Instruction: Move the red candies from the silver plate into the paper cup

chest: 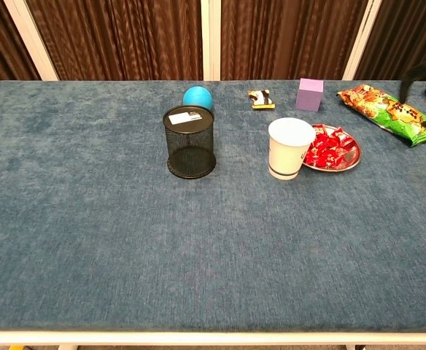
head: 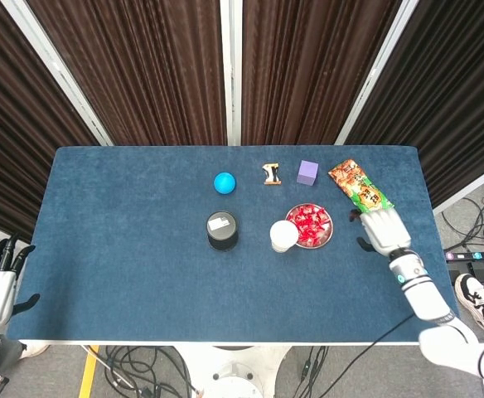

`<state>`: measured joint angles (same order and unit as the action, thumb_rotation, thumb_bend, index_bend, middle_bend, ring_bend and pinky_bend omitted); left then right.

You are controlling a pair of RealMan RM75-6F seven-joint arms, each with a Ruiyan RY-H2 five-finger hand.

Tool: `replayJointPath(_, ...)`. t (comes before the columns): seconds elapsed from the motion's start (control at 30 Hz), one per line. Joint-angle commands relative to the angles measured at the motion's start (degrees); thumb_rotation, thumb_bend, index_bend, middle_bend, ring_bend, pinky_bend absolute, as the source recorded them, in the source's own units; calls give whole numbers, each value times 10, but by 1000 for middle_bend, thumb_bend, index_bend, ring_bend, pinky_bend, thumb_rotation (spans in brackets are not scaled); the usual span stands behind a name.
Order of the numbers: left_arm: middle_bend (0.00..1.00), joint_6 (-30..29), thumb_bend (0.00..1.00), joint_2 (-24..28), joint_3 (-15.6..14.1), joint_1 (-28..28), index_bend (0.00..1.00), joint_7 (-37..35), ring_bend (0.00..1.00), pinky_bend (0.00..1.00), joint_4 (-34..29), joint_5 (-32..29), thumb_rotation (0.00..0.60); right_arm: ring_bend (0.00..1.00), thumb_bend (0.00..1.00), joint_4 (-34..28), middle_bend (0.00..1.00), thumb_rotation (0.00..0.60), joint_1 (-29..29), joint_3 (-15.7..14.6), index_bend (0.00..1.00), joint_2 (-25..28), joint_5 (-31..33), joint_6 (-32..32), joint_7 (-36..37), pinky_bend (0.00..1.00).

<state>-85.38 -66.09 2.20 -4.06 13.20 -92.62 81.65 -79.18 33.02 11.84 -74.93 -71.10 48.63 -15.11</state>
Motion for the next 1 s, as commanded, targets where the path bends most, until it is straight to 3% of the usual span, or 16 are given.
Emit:
replayJointPath(0.03,89,1,0,-1,1,0,241,-2,69,60,3,-2,600,881,226,56,825,600,35,0,418,-51,31,-44,-13,1000)
replayJointPath(0.47,90,13,0,-9,4,0,241,-14,69,60,17,-16,600,910,229,189,846,600,99,-9,424,-162,61,-108,-1,1000)
replayJointPath(1.0,89,13,0,-13,5,5,241,-26,68,60,29,-22,600,910,230,260,847,600,134,-17,433,-210,70,-130,-5,1000)
